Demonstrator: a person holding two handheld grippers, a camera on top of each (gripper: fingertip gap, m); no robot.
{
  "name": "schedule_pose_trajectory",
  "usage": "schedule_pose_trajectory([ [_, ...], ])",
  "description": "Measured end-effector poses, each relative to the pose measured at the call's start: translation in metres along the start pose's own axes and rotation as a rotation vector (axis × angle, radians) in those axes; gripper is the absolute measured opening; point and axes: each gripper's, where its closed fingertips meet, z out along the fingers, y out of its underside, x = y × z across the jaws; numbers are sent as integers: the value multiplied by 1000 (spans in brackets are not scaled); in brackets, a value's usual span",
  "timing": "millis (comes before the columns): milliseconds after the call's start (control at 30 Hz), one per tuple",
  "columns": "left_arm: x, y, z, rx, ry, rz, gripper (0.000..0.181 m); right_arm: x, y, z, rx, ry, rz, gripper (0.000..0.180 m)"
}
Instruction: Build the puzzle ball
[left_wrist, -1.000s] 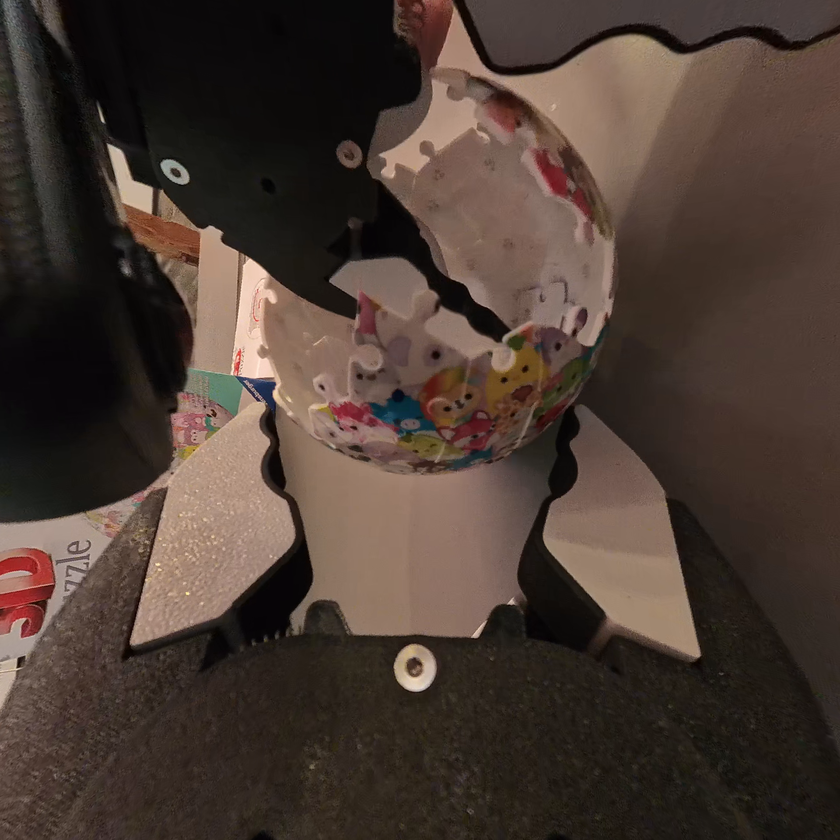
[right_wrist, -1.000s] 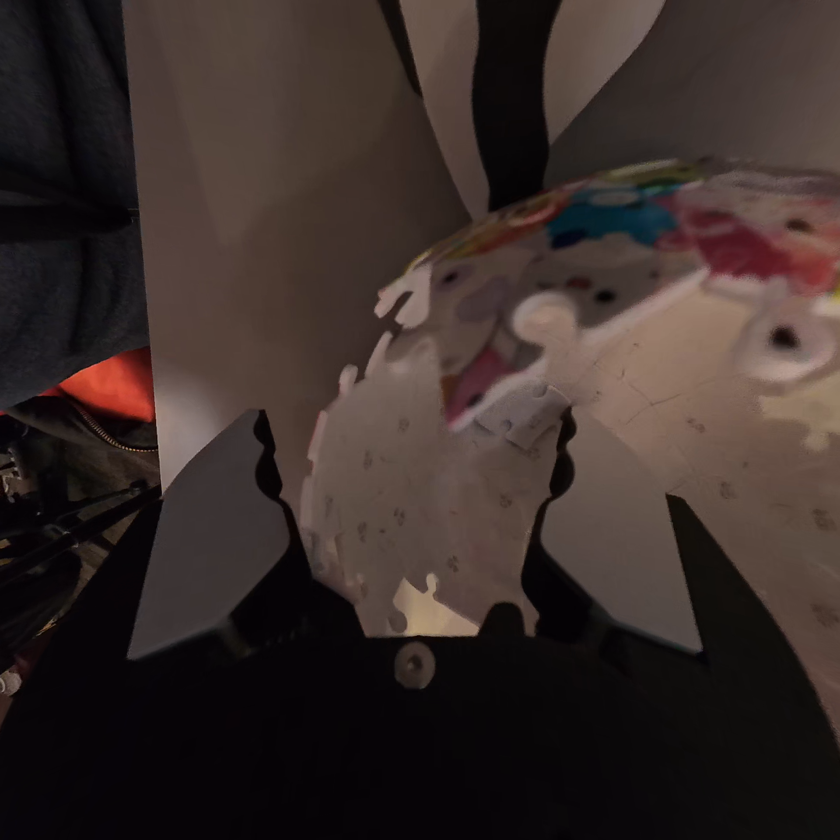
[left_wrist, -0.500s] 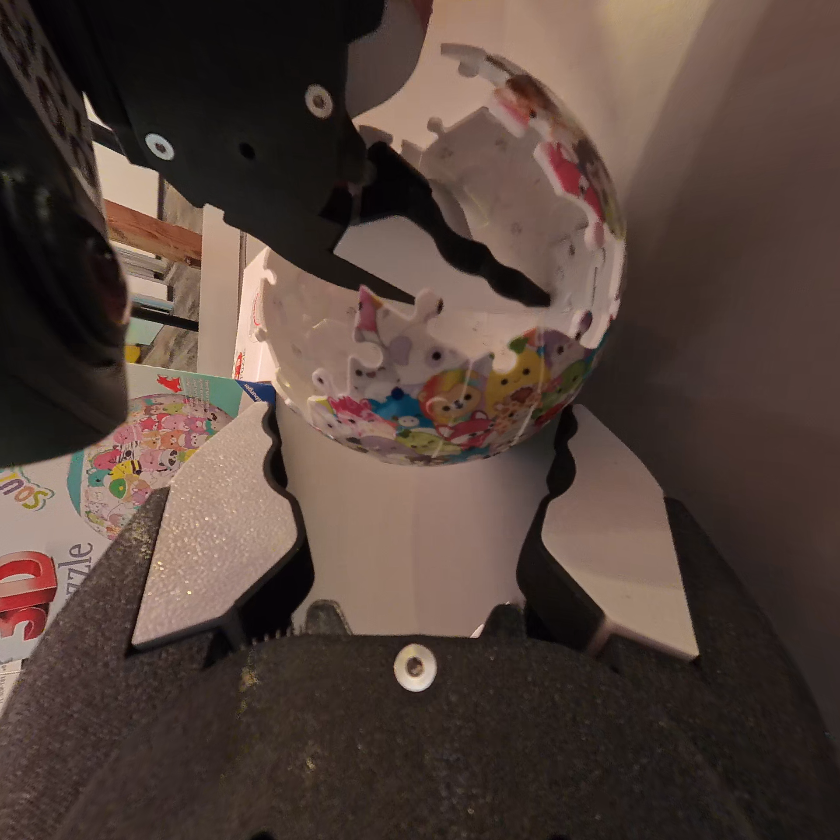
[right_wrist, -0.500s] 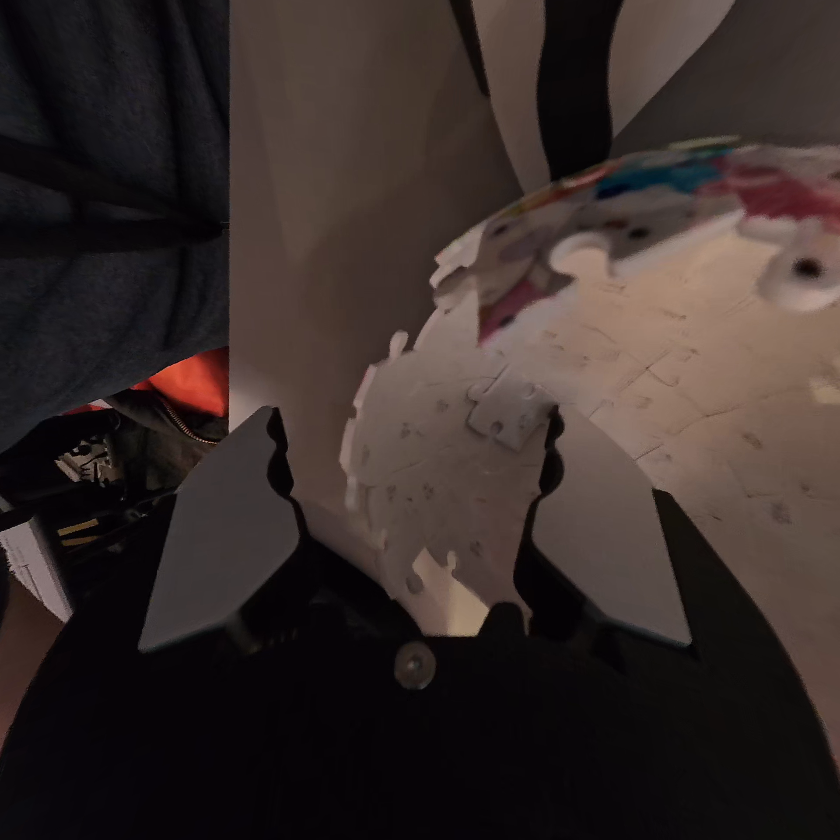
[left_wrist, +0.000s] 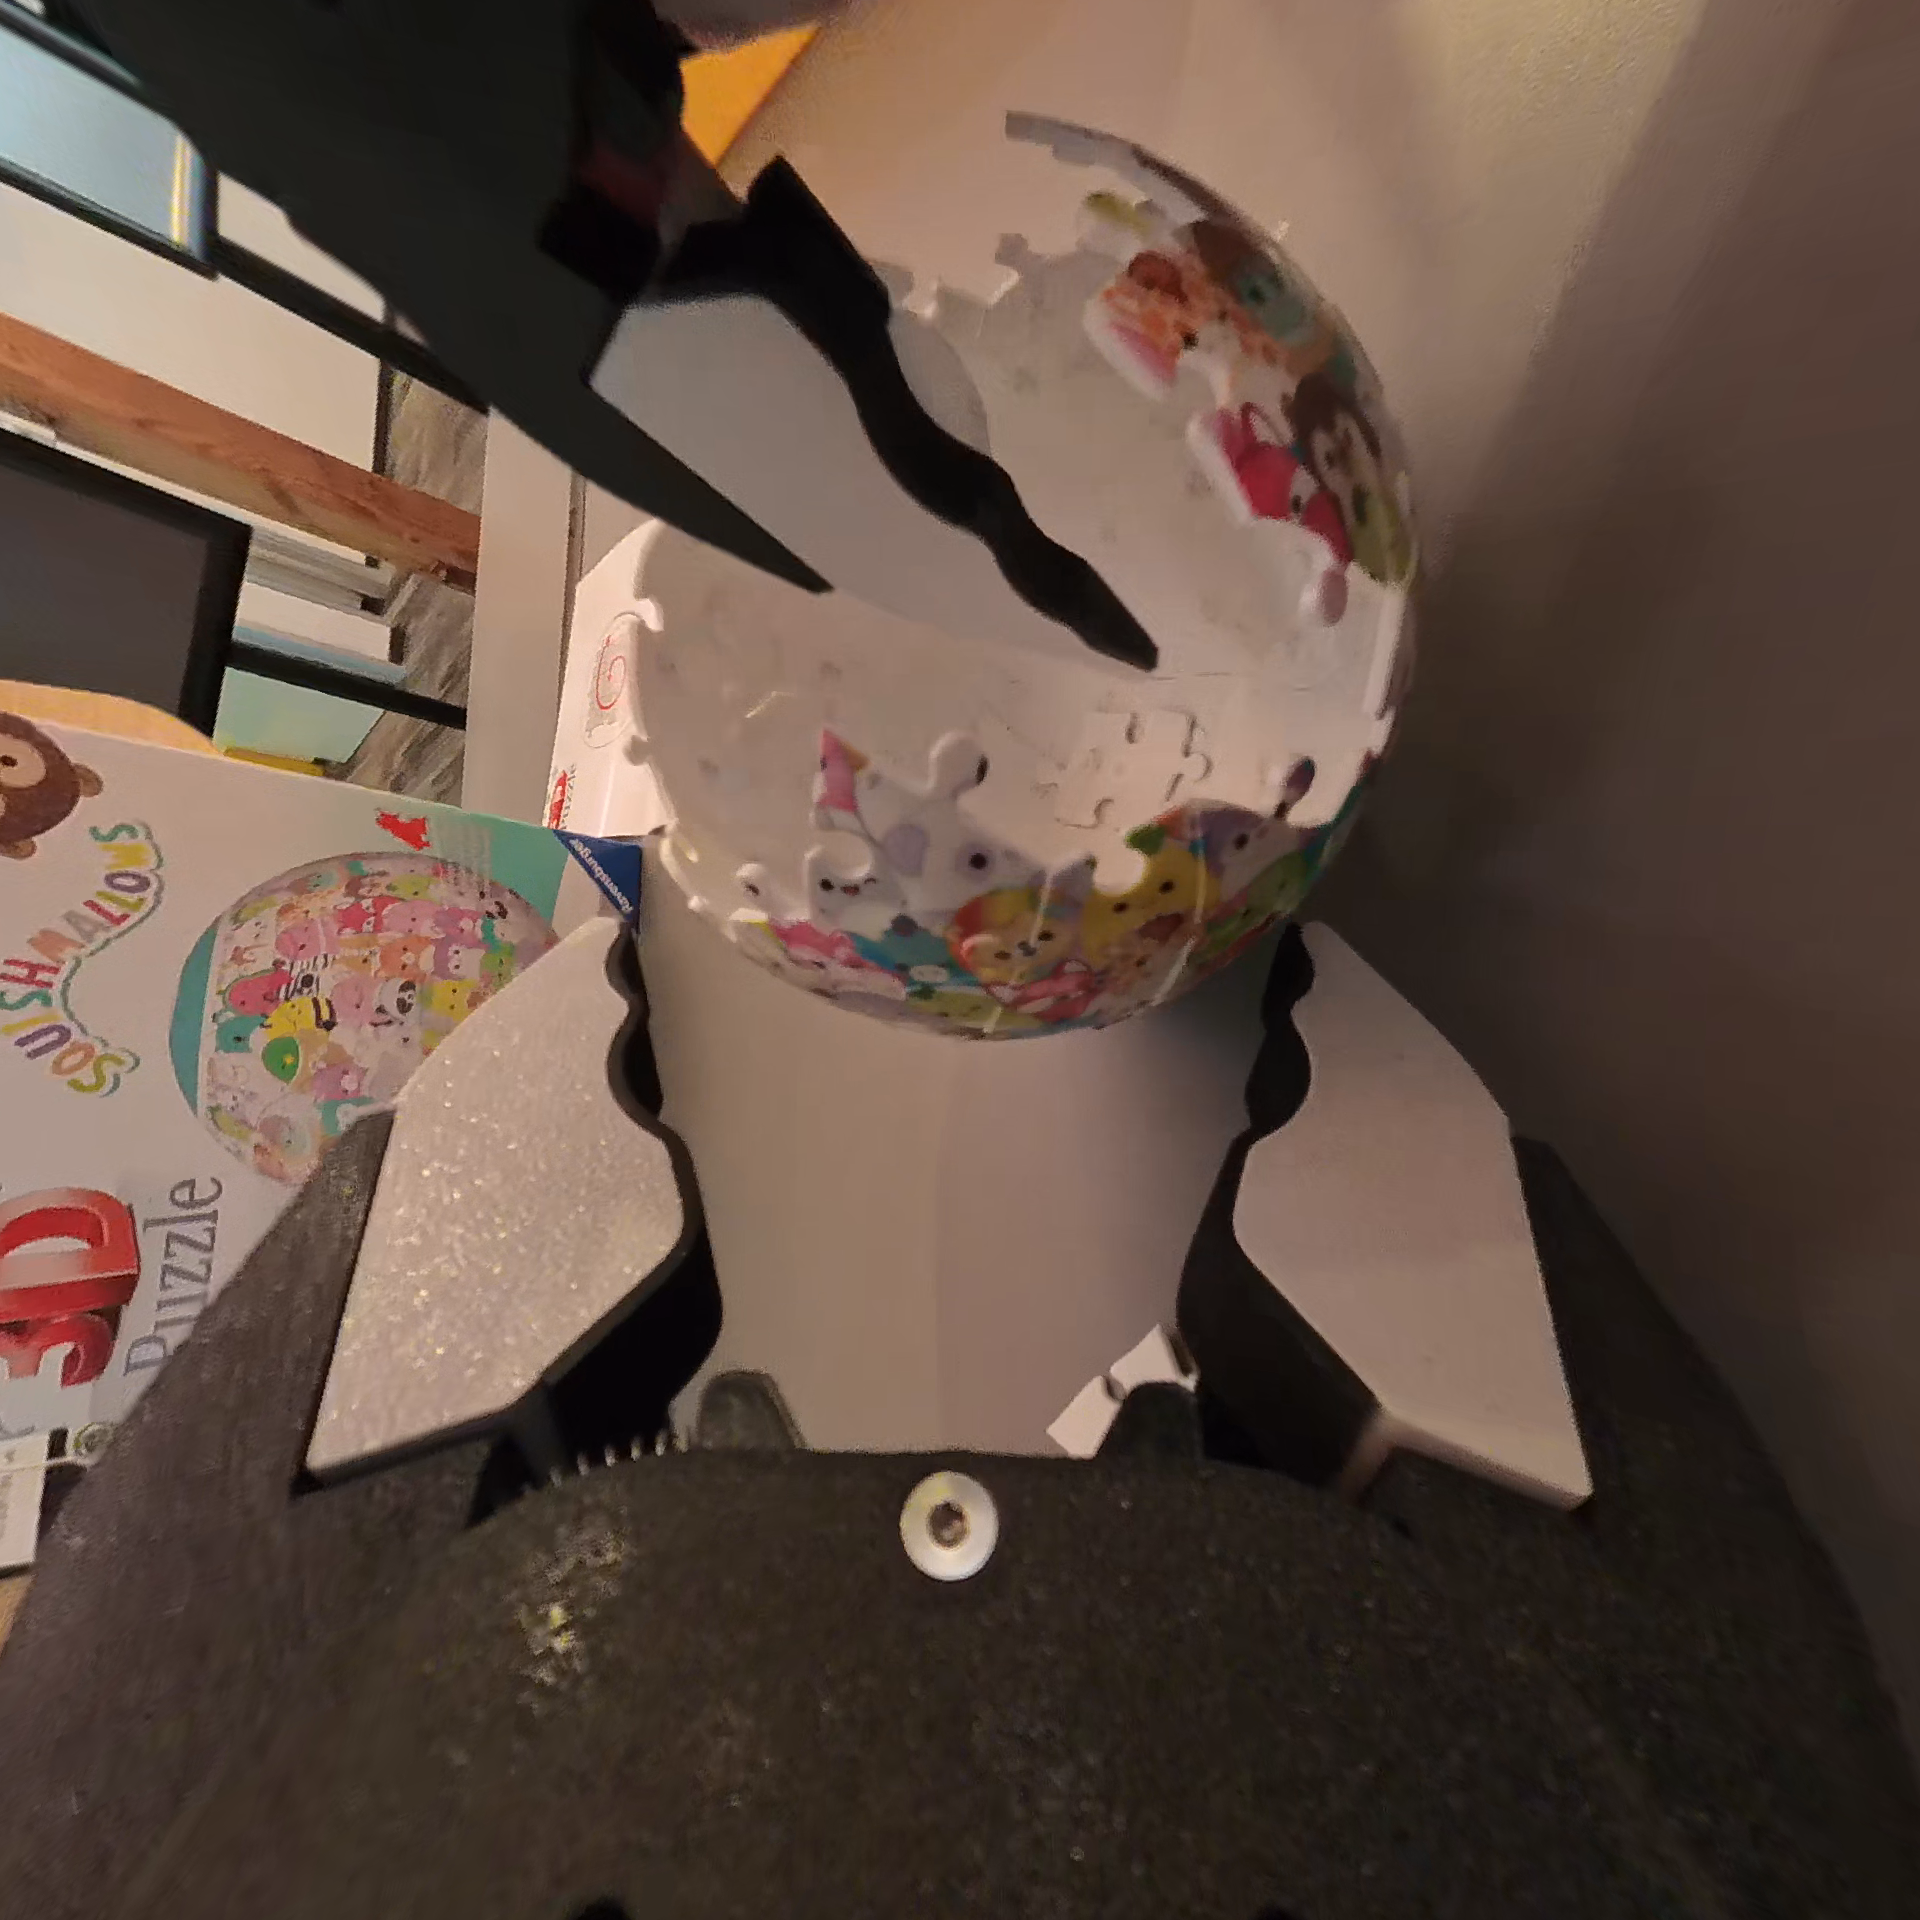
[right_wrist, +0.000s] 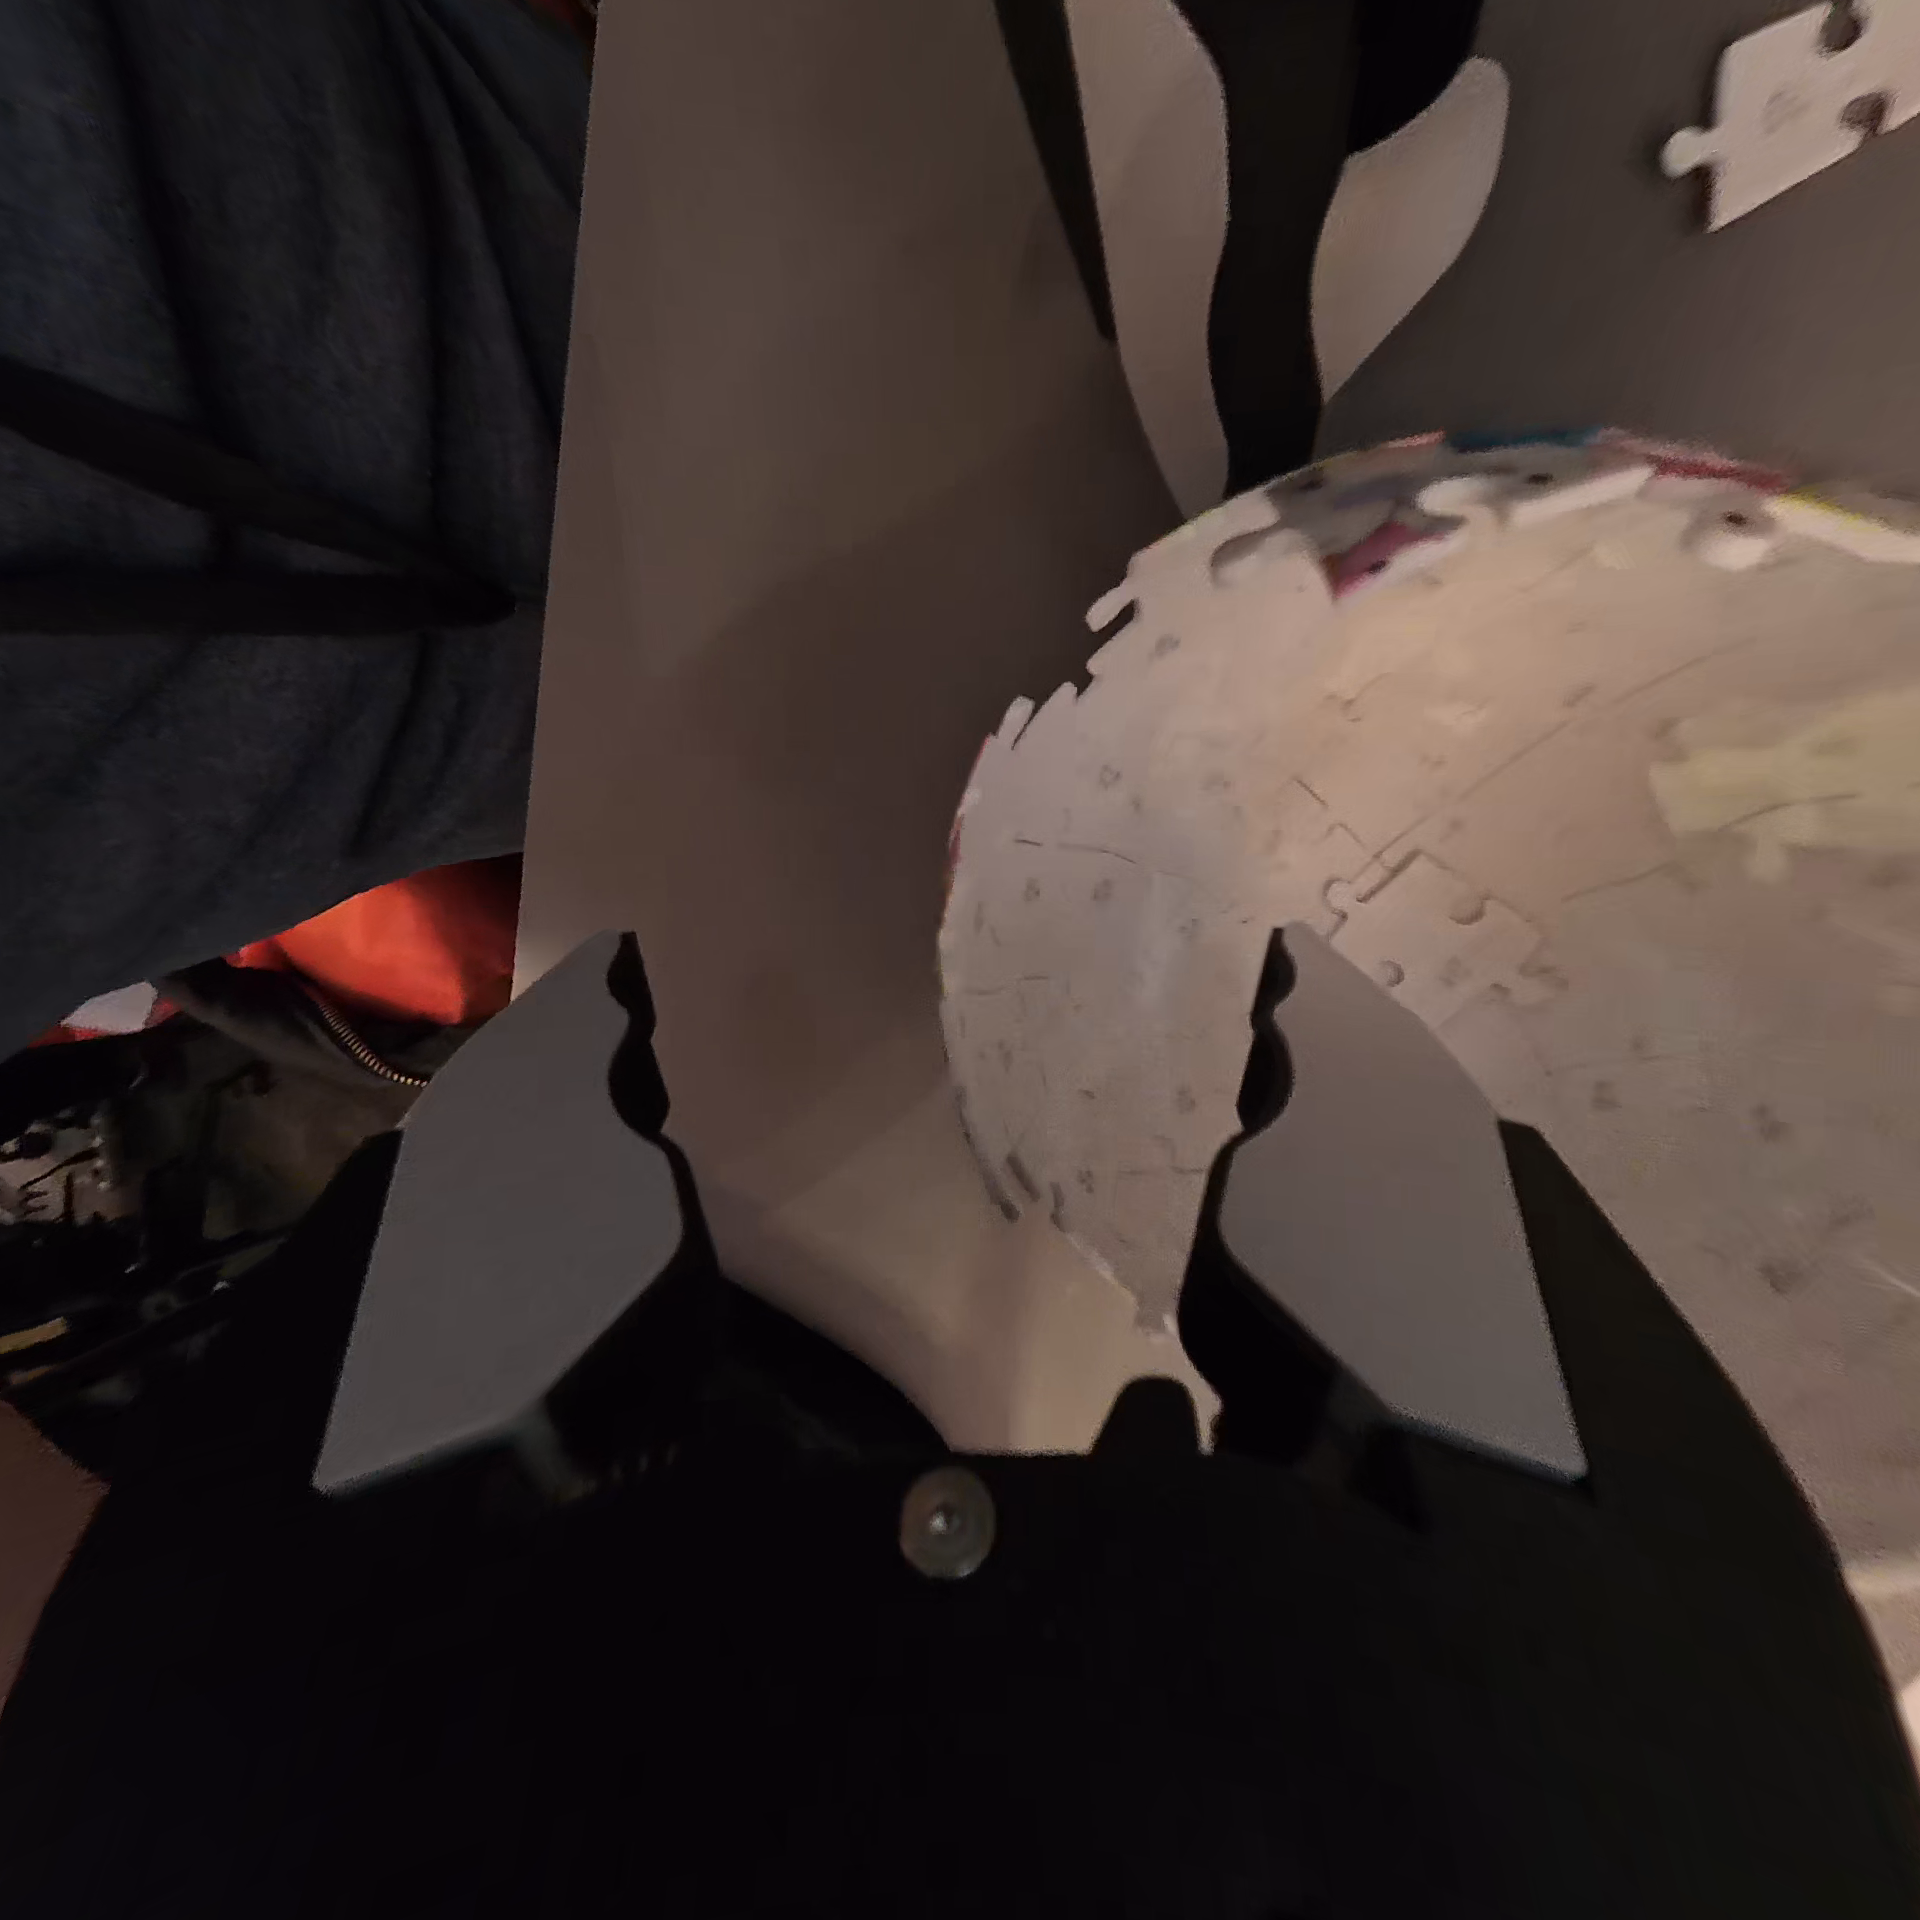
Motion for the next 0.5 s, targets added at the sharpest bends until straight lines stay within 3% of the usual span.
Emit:
schedule_pose_trajectory([
  [267,-9,12,-24,-23,-64,-45,111,-8,-27,-41,172,151,-45,114],
  [500,-31,6,-86,46,-209,-195,107,-41,-56,-103,590,439,-139,113],
])
